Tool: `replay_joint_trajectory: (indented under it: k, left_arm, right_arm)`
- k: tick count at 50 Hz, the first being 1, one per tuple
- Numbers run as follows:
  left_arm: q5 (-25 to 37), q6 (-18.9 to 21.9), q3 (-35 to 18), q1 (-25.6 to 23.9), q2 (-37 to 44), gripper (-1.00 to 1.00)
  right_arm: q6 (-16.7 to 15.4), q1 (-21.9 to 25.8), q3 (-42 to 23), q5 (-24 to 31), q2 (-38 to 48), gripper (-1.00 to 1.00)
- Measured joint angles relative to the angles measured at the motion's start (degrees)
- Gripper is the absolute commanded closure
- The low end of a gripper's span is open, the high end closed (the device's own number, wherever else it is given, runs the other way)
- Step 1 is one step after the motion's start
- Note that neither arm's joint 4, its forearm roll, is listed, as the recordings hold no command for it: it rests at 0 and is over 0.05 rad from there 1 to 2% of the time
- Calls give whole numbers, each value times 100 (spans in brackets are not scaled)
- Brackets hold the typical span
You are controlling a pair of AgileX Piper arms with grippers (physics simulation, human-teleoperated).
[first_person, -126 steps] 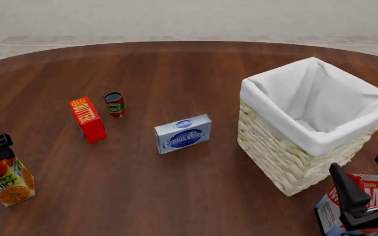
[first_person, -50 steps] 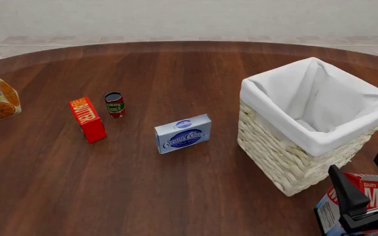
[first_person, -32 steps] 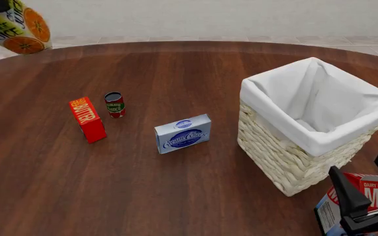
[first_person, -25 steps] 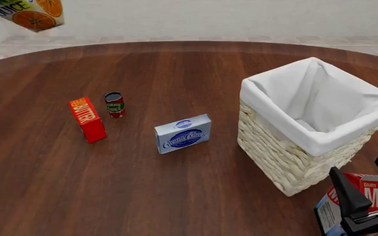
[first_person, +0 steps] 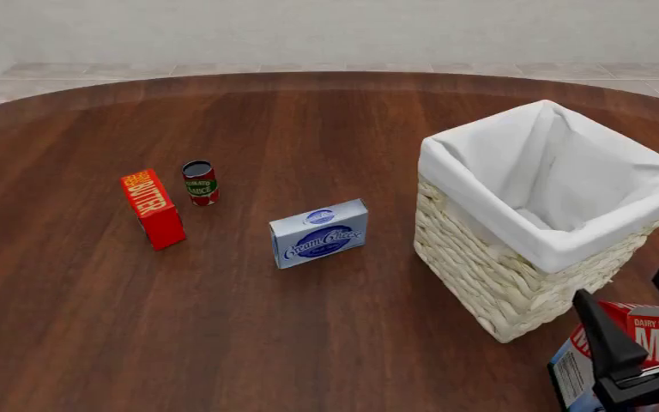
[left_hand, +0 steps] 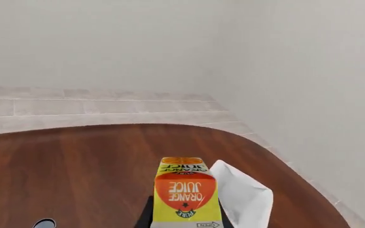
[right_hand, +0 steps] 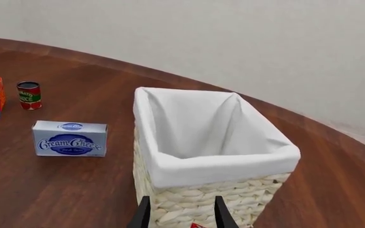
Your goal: Pick up the orange juice, and put it in the basket.
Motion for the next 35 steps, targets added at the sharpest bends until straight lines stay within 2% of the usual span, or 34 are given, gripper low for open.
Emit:
replay_joint_trajectory:
  k: [35]
  left_arm:
    - [-631, -336, 218, -2063, 433, 100]
  right_arm:
    - [-65, 79, 0, -124, 149, -100]
